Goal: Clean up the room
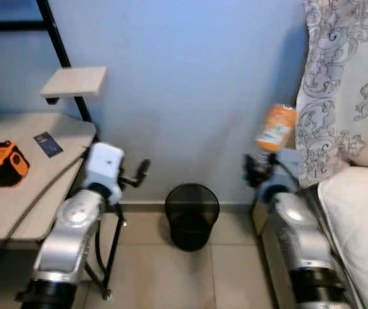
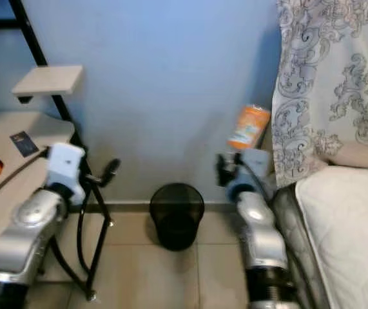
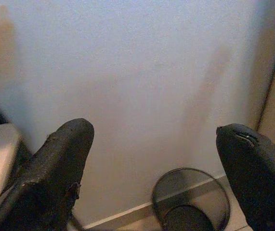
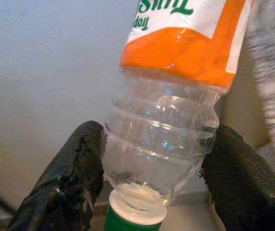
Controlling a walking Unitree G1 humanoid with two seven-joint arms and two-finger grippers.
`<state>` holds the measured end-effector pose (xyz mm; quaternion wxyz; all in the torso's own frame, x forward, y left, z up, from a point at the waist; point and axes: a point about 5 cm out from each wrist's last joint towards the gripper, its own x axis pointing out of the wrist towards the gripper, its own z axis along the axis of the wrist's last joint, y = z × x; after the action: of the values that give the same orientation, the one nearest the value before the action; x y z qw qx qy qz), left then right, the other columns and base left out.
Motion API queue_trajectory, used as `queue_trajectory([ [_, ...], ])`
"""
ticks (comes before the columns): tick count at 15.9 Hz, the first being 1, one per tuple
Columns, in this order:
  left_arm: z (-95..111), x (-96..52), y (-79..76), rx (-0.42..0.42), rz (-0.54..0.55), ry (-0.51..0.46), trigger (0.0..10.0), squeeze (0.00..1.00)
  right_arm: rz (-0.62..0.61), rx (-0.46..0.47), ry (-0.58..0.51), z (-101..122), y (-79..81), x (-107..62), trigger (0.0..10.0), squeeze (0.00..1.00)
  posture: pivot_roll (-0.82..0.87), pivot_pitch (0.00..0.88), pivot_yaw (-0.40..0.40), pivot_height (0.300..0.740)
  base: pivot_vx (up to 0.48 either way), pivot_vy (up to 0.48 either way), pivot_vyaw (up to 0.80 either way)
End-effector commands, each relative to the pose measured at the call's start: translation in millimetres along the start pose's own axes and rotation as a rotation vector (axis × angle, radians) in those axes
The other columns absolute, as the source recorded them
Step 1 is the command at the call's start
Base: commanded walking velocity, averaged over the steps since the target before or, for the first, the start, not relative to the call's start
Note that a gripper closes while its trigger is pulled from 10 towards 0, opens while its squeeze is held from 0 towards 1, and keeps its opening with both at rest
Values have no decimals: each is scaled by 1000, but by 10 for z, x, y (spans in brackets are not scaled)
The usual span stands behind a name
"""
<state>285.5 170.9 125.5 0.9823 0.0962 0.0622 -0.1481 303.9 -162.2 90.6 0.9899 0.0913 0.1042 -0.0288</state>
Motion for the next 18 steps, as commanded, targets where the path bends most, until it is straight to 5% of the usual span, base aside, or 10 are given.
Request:
queue_trajectory([
  [1, 32, -11, 87, 16, 23, -3, 10000, 0, 30, 1, -15, 23, 109, 9, 10000, 0, -9, 0, 30, 740, 315, 0, 0],
  [12, -28, -52, 64, 24, 1, 17, 10000, 0, 30, -52, -19, -21, 78, -25, 10000, 0, -5, 0, 23, 740, 311, 0, 0],
  [18, -110, -213, 73, 25, -11, 34, 10000, 0, 79, -86, -34, -83, -25, -199, 10000, 0, 7, 0, 6, 740, 310, 0, 0],
])
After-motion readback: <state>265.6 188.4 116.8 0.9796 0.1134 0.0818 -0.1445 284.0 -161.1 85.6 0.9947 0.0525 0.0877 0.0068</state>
